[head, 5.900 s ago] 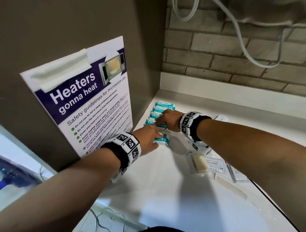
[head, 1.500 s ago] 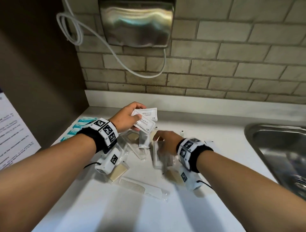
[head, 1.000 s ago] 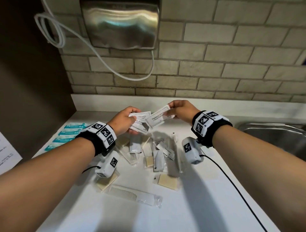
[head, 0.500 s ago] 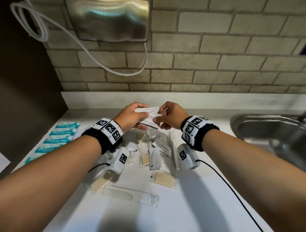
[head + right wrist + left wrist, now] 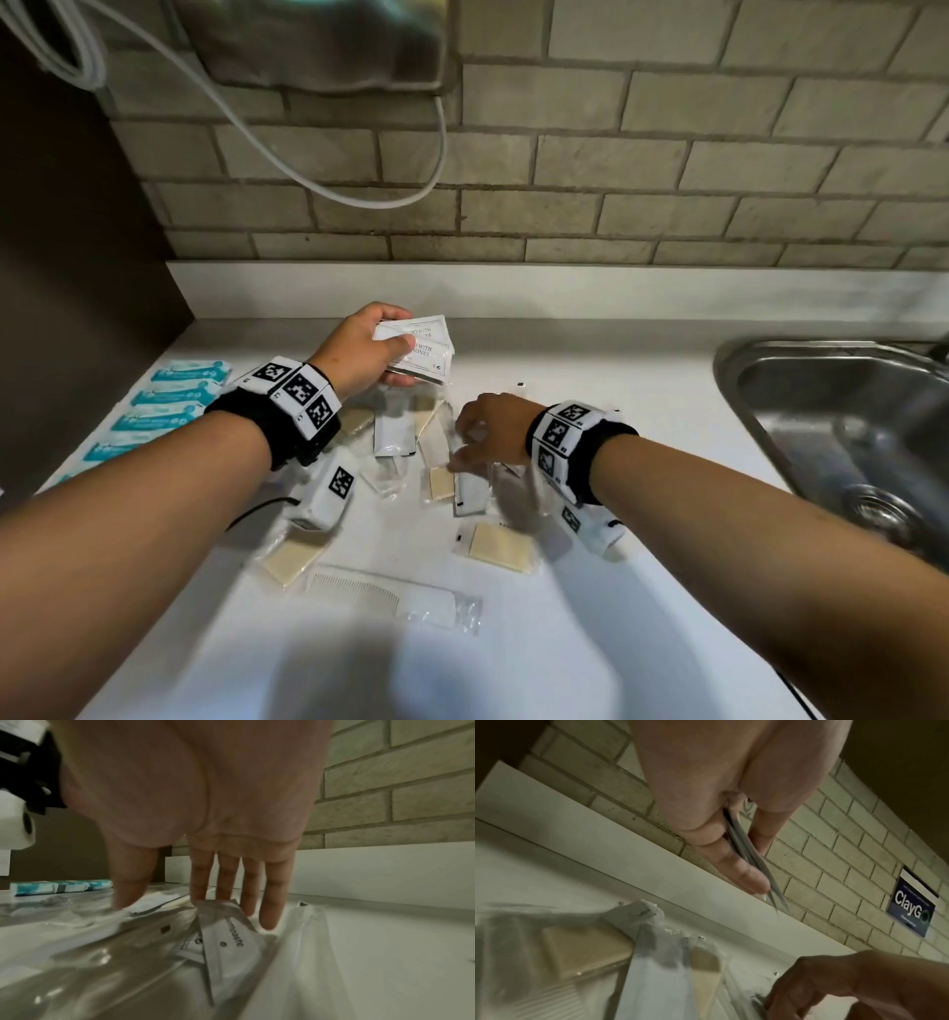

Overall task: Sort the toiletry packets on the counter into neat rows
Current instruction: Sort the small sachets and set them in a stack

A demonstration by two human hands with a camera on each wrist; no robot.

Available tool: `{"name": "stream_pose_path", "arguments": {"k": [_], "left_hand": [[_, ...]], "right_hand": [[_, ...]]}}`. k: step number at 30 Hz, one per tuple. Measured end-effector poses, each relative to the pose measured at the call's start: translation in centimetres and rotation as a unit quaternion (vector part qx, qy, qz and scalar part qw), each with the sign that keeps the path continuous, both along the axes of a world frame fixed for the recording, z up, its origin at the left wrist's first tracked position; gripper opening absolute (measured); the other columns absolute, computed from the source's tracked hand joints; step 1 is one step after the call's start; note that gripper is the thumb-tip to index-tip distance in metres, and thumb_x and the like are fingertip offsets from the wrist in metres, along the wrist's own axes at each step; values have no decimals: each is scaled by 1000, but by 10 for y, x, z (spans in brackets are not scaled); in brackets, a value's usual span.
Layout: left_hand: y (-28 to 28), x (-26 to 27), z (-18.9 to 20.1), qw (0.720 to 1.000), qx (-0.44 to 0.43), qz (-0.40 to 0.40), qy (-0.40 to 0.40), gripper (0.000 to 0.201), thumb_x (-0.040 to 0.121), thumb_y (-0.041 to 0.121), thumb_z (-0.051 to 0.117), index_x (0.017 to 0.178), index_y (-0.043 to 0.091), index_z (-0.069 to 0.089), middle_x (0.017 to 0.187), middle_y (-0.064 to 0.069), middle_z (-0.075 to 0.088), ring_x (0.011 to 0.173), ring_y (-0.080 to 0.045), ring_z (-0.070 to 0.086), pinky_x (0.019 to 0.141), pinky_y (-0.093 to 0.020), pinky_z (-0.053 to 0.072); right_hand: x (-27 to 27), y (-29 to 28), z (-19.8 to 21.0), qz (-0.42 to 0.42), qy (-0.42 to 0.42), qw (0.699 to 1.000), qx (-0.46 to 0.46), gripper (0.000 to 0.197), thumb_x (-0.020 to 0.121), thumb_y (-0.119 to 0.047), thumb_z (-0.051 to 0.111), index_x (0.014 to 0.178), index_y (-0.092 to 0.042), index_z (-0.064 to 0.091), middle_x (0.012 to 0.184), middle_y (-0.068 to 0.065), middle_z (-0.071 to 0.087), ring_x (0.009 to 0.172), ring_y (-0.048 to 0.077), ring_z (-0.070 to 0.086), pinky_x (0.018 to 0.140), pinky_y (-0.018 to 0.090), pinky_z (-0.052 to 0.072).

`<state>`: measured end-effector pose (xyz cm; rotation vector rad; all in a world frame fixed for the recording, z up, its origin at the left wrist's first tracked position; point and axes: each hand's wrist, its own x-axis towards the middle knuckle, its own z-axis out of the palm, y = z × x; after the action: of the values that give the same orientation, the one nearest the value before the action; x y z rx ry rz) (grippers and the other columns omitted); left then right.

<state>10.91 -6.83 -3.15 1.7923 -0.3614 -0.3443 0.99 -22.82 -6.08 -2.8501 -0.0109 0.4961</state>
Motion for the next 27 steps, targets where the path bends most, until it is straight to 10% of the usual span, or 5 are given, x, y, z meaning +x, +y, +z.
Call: {"name": "stream_pose_path", "arguments": {"k": [6, 13, 18, 22, 27], "left_hand": [[5, 1, -6, 1000, 5, -7, -15, 24, 95, 2, 55, 117, 12, 56, 116, -16, 64, 87, -24, 71, 60, -31, 62], [-11, -7, -7, 999, 14, -33, -14, 24, 96, 2, 54, 117, 13, 54, 115, -14, 63, 84, -22, 70, 64, -36, 61], [-15, -8, -5, 999, 10, -34, -18, 25, 96, 4, 54, 118, 14, 54, 117, -12, 63, 85, -20, 71, 63, -34, 62], [-12, -5, -3, 1000, 8, -24, -17, 26, 96, 4, 55, 121, 12, 55, 118, -13, 64, 89, -23, 71, 65, -34, 62], [-10, -4, -5, 999, 15, -26, -12, 26, 96, 5, 55, 120, 14, 56, 116, -11, 65, 91, -23, 72, 69, -39, 62]], "right_hand": [[-2, -2, -19, 7, 17, 999, -29, 50, 74, -47, 75, 114, -22, 58, 127, 5, 45, 96, 20, 41, 84, 33, 42], [-18, -3, 0, 13, 92, 994, 62, 40, 67, -51, 81, 92, -23, 67, 90, -5, 70, 79, 12, 60, 69, 24, 48], [8, -19, 10, -53, -30, 997, 38, 11, 83, -33, 66, 89, -24, 65, 91, -1, 73, 78, 15, 69, 75, 27, 53], [23, -25, -6, -27, 16, 999, -25, 55, 74, -26, 78, 125, -20, 56, 126, 0, 59, 113, 21, 57, 96, 35, 49], [29, -24, -25, -9, 52, 995, -84, 80, 60, -26, 83, 134, -21, 52, 127, 4, 53, 111, 25, 58, 92, 39, 53]]}}
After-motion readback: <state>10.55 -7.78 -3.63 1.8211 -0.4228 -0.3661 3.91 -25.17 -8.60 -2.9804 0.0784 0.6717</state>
